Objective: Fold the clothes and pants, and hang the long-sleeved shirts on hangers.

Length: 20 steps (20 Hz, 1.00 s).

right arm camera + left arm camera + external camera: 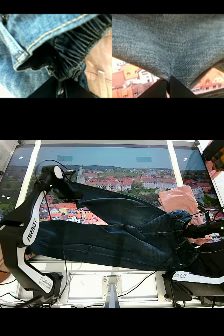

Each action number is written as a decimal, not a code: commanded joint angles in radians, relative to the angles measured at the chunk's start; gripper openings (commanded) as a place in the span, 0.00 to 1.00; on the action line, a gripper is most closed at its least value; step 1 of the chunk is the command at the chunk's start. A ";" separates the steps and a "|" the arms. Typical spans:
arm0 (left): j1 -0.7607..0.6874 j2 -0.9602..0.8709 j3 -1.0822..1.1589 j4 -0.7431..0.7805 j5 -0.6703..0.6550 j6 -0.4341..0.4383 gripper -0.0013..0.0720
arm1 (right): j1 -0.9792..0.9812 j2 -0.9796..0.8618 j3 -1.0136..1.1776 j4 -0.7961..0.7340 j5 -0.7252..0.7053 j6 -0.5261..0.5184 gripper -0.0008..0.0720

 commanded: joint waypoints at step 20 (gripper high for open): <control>-0.178 0.167 0.068 0.401 -0.067 0.517 0.07 | 0.000 0.000 0.000 0.001 -0.018 0.001 0.06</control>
